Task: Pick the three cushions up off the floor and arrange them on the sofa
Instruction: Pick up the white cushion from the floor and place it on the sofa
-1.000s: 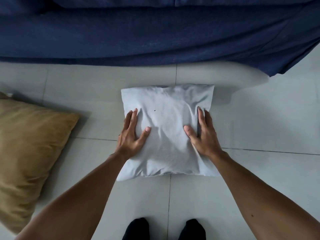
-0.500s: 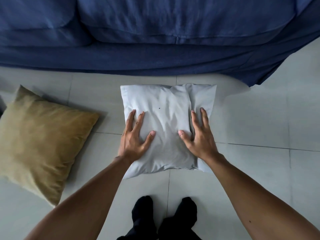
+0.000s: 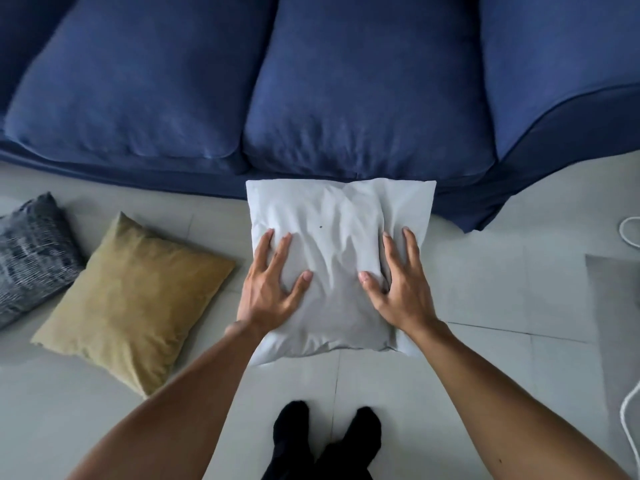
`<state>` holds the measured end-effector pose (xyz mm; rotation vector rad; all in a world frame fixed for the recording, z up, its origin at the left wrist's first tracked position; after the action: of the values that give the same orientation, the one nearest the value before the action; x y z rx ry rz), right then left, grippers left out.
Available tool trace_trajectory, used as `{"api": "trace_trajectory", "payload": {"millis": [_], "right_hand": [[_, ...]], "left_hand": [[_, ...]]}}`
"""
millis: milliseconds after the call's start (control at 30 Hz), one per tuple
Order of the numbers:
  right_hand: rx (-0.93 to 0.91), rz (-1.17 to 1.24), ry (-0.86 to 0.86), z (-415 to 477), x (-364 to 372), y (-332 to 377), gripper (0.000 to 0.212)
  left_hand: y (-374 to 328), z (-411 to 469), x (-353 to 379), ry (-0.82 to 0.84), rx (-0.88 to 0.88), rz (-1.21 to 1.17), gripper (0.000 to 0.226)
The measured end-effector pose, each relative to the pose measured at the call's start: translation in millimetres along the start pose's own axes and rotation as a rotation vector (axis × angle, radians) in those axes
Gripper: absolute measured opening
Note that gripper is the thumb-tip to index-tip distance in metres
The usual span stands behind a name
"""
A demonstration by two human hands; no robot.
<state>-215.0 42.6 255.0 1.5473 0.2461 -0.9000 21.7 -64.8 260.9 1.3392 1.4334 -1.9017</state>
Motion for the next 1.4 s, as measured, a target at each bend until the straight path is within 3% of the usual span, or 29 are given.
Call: {"api": "trace_trajectory", "payload": {"millis": [900,1400], "right_hand": [[-0.268,0.006,-0.336,182,-174,198,0.084],[-0.390,0.000,-0.473,302,-252,194,0.084]], "left_hand": [[-130,186,-240,-0.308,0.287,-0.037,0.075],[-204,320,-257,-0.369,0.443,-0.038,0.076]]}}
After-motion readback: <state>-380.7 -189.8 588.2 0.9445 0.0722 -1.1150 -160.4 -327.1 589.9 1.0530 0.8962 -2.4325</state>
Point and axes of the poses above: each hand's wrist, its own z-axis towards the middle knuckle, its own x-axis out of the palm, y = z × x, the point moved 8 cm from there along z, towards the middle knuckle, and after that the axes turned 10 degrees about z, right-handed, at the moved point
